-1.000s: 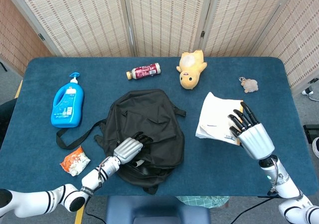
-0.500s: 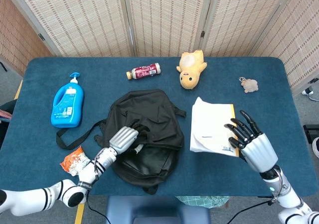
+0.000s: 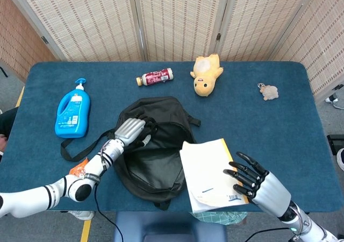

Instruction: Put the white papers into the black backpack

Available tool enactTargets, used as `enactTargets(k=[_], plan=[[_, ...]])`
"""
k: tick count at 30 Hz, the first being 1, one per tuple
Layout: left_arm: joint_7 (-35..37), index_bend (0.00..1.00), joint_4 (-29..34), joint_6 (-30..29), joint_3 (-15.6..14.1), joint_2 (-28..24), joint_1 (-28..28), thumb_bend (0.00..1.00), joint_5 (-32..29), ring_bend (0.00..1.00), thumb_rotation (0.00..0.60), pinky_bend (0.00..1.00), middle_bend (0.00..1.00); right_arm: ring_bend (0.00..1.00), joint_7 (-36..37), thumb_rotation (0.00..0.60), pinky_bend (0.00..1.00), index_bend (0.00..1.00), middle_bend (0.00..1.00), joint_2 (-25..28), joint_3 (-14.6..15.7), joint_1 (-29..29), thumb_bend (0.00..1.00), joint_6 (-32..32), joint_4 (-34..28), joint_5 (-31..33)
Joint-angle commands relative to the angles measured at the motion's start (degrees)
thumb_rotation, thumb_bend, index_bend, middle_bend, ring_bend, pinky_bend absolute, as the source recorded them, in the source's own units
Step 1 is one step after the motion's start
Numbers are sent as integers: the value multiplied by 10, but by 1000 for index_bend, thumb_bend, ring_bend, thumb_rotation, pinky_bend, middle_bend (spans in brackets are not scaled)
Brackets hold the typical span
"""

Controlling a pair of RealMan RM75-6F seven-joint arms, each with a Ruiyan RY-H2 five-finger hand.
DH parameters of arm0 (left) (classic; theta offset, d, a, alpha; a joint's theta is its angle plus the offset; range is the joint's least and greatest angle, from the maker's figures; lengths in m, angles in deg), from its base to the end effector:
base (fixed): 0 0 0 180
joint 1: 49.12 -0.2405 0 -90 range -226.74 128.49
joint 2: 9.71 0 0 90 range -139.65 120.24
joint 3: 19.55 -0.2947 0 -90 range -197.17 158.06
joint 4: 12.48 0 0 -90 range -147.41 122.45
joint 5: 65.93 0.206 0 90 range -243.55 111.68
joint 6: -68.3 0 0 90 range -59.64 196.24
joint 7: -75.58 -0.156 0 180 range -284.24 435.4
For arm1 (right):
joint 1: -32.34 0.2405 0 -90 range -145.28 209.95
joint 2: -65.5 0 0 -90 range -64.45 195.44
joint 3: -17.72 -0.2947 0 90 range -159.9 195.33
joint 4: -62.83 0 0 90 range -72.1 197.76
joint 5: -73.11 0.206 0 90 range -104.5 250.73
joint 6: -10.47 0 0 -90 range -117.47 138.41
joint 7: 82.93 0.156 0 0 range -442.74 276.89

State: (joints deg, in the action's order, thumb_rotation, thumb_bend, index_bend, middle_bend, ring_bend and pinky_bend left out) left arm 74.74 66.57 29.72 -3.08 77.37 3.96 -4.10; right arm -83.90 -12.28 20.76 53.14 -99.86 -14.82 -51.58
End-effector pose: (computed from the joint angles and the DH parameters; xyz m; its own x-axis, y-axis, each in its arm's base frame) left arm -0.1129 0.4350 -0.0147 0.2668 0.4351 0.8599 0.9145 -0.3959 -0.0834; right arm -0.2192 -0.2023 0.1242 0.1243 0.3084 0.9431 -0.4979 -0.8027 0.3282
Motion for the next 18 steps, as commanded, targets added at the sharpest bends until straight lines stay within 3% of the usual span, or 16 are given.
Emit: enactTargets(k=[1, 8, 18], plan=[[-17, 583, -23, 28, 11, -4, 27, 604, -37, 210, 600, 43, 278, 295, -1, 600, 146, 794, 406, 1, 11, 5, 359, 15, -9, -20], [-42, 578, -57, 64, 14, -4, 71, 603, -114, 207, 600, 43, 278, 298, 5, 600, 166, 794, 410, -9, 15, 28, 359, 67, -15, -38], [-70, 565, -98, 96, -8, -1, 123, 604, -217, 194, 600, 43, 279, 299, 11, 600, 166, 794, 412, -57, 1, 63, 359, 129, 23, -23]])
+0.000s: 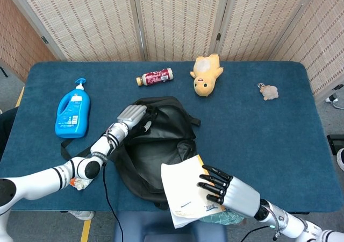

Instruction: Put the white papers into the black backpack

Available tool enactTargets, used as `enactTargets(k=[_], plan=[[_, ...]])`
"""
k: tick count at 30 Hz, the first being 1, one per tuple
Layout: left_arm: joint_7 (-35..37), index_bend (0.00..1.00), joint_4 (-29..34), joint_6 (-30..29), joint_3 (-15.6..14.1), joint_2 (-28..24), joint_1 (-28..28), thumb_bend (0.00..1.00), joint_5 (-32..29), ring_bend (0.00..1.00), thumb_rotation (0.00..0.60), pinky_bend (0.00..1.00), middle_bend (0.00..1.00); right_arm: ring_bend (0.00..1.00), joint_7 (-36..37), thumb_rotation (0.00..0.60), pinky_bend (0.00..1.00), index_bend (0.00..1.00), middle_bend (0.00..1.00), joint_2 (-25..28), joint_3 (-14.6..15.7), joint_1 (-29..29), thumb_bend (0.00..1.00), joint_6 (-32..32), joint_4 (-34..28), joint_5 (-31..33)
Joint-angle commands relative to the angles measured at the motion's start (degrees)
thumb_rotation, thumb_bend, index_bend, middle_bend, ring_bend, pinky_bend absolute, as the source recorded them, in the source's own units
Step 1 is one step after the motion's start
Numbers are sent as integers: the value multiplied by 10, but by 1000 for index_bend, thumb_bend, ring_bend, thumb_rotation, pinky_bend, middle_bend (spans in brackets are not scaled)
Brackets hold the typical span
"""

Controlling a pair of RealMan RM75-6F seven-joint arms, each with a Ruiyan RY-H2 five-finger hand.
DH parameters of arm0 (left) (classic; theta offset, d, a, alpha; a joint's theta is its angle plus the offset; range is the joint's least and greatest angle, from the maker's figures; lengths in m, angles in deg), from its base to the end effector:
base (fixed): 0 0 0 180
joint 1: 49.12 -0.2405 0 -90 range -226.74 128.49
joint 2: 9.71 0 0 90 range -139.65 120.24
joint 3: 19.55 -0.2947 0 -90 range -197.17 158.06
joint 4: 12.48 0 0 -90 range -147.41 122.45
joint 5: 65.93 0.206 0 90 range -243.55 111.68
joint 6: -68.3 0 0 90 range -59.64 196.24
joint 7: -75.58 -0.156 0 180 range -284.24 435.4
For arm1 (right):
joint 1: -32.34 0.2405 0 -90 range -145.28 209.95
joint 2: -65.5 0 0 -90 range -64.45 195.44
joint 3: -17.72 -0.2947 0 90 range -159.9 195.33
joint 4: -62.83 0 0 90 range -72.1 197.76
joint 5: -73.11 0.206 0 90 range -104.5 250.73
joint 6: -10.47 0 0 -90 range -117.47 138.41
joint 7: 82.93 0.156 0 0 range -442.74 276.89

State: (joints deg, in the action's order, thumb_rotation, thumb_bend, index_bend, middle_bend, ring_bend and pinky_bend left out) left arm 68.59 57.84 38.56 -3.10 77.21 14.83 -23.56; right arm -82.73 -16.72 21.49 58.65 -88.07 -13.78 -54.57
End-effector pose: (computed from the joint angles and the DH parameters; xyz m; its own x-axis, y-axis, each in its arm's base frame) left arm -0.0879 0.4887 -0.0093 0.2753 0.4821 0.8317 0.9459 -0.2903 -0.1448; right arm -0.1948 -0.2176 0.0683 0.2202 0.1652 0.9614 -0.3916 -0.8877 0.2422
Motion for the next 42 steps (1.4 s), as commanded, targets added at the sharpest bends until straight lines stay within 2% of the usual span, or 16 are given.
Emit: enactTargets(k=[1, 11, 24, 33, 42], plan=[[-9, 563, -13, 8, -10, 0, 19, 604, -31, 193, 600, 43, 278, 297, 2, 600, 166, 794, 412, -19, -9, 12, 359, 17, 19, 12], [-13, 560, 2, 5, -29, -19, 36, 604, -74, 186, 600, 43, 279, 300, 44, 600, 185, 793, 414, -99, -22, 49, 358, 63, 89, 53], [-4, 560, 30, -11, -39, -36, 40, 604, -77, 183, 600, 43, 278, 303, 34, 600, 192, 794, 418, -201, -23, 98, 359, 103, 205, 70], [4, 560, 39, -17, -43, -43, 39, 603, -76, 183, 600, 43, 278, 303, 21, 600, 192, 794, 418, -234, -24, 146, 359, 112, 240, 62], [12, 560, 44, -21, -45, -51, 35, 604, -73, 182, 600, 42, 278, 308, -3, 600, 192, 794, 421, -241, -28, 199, 359, 121, 250, 53]])
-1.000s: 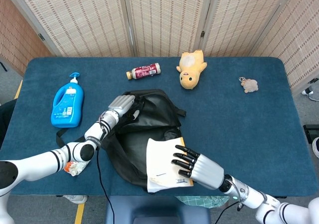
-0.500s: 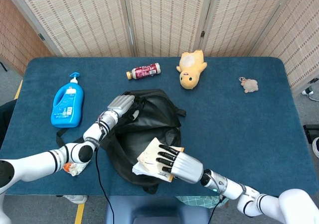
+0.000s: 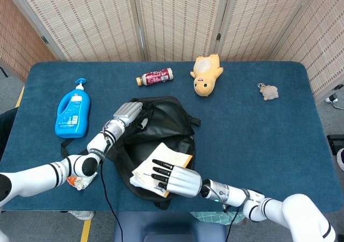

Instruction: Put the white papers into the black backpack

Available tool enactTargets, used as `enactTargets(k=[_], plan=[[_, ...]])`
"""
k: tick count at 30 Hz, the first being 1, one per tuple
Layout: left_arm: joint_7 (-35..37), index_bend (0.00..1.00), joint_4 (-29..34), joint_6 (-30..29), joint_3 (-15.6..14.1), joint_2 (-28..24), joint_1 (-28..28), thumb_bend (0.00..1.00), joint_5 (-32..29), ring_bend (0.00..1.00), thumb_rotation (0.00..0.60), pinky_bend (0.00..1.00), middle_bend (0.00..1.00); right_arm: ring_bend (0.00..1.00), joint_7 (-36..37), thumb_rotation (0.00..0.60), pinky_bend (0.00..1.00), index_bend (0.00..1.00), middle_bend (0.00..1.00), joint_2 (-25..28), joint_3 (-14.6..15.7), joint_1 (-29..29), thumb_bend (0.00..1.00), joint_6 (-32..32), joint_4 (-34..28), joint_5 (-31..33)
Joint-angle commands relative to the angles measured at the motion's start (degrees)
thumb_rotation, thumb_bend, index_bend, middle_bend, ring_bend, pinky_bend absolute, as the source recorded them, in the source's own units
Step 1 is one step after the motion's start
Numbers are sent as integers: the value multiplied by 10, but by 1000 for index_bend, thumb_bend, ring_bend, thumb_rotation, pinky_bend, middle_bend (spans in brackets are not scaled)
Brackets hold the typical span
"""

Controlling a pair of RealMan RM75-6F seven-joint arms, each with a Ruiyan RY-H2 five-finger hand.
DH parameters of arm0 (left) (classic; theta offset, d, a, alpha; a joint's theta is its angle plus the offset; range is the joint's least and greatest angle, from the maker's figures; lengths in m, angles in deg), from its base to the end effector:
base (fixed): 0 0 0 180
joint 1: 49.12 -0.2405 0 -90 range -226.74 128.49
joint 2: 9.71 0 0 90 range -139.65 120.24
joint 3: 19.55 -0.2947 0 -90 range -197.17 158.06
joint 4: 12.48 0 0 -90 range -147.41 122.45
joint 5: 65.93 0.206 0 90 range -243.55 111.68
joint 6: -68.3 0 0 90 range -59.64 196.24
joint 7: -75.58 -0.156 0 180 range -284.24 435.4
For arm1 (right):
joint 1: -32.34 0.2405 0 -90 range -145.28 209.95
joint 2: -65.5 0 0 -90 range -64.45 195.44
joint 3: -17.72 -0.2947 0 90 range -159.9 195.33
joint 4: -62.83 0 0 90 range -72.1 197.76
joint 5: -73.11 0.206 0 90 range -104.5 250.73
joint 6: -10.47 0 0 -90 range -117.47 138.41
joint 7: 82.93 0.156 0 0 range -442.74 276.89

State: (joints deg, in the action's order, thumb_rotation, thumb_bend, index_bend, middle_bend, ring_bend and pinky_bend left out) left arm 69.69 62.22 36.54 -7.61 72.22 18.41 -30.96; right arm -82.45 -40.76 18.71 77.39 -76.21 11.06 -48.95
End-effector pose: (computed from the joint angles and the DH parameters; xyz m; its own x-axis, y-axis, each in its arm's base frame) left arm -0.0840 0.4907 0.0140 0.2481 0.4923 0.8343 0.9597 -0.2420 -0.1426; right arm -0.1114 -0.2930 -0.0745 0.3268 0.2328 0.9159 -0.1742 -0.9377 0.3005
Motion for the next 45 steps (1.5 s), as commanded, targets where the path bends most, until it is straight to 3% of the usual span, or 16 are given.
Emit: enactTargets(k=[1, 7, 30, 45], plan=[[2, 560, 0, -1, -1, -1, -1, 604, 1, 182, 600, 42, 278, 309, -8, 600, 192, 794, 421, -1, 0, 16, 359, 3, 2, -6], [7, 560, 3, -1, -2, -5, -4, 604, 4, 182, 600, 42, 278, 308, -3, 600, 192, 794, 421, 1, 14, 28, 359, 13, 17, 1], [19, 560, 22, -4, 0, -22, -9, 604, 18, 182, 600, 41, 278, 325, 27, 600, 192, 794, 422, -62, 35, 52, 359, 52, 219, 68], [25, 561, 30, -7, 0, -29, -10, 604, 20, 182, 600, 41, 278, 326, 2, 600, 184, 794, 422, -119, 36, 73, 359, 34, 262, 95]])
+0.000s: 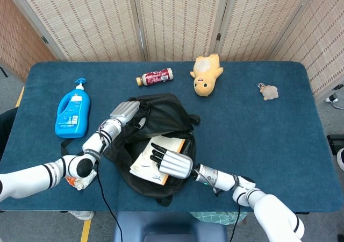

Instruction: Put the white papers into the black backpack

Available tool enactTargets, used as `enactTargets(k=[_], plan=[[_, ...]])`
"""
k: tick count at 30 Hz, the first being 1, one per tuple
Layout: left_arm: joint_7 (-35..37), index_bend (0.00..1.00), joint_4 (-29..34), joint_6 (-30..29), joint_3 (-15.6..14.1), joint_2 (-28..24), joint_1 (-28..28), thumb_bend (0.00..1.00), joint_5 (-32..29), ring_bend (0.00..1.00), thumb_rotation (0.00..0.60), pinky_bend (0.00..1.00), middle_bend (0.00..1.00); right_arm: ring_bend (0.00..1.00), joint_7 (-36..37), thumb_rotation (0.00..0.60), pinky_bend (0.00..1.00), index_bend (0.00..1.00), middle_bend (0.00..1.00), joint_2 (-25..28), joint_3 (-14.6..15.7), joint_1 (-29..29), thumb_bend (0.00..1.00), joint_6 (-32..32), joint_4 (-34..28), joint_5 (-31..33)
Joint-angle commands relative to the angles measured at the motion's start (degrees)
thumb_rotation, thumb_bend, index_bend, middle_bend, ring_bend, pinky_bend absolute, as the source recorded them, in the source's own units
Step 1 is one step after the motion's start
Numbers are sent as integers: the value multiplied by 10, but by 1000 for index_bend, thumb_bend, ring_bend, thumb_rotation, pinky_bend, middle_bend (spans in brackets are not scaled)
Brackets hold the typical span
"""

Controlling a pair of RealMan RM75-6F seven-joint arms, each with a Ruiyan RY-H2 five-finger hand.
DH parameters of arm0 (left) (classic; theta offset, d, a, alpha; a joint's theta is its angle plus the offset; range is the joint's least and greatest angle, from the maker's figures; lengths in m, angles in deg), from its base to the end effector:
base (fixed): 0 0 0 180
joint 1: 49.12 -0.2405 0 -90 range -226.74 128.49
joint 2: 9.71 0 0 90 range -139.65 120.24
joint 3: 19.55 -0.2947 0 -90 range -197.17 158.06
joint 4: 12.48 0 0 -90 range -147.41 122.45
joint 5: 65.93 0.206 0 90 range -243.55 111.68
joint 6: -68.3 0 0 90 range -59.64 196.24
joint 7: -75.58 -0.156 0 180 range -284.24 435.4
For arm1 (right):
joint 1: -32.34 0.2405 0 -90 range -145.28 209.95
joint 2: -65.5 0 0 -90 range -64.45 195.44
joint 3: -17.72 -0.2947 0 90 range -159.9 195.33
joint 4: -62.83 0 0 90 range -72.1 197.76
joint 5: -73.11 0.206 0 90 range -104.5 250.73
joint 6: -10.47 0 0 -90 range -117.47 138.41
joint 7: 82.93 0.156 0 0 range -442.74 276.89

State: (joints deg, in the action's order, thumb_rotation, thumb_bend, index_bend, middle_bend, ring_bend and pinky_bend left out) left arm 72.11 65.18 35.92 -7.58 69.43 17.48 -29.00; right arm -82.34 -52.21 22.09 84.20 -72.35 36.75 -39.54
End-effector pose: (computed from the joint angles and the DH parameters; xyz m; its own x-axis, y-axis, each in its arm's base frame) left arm -0.0857 0.4866 0.0289 0.2313 0.4884 0.8414 0.9618 -0.2448 -0.1223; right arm -0.1078 -0.3491 -0.1229 0.5018 0.3969 0.7686 -0.1042 -0.8543 0.5092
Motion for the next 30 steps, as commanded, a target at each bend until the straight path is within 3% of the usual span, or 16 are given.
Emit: enactTargets(k=[1, 11, 23, 25, 30], plan=[[1, 561, 1, -1, 0, -1, -1, 603, 0, 182, 600, 41, 278, 326, 3, 600, 184, 794, 422, -7, 2, 7, 359, -8, 8, 1], [5, 561, 7, -3, -1, -8, -5, 603, 3, 181, 600, 41, 278, 323, 2, 600, 175, 794, 422, -30, 12, 10, 359, 30, 65, 23], [9, 562, 12, -4, 0, -10, -9, 603, 11, 180, 600, 40, 278, 323, -35, 600, 141, 753, 392, -60, -2, 23, 359, 51, 71, 59], [10, 561, 12, -4, 0, -11, -9, 603, 12, 179, 600, 40, 278, 299, -49, 600, 113, 680, 362, -61, -5, 22, 359, 56, 68, 66], [13, 548, 11, -4, 0, -12, -12, 603, 14, 177, 600, 40, 272, 216, -88, 600, 45, 298, 238, -50, -10, 11, 359, 66, 40, 81]])
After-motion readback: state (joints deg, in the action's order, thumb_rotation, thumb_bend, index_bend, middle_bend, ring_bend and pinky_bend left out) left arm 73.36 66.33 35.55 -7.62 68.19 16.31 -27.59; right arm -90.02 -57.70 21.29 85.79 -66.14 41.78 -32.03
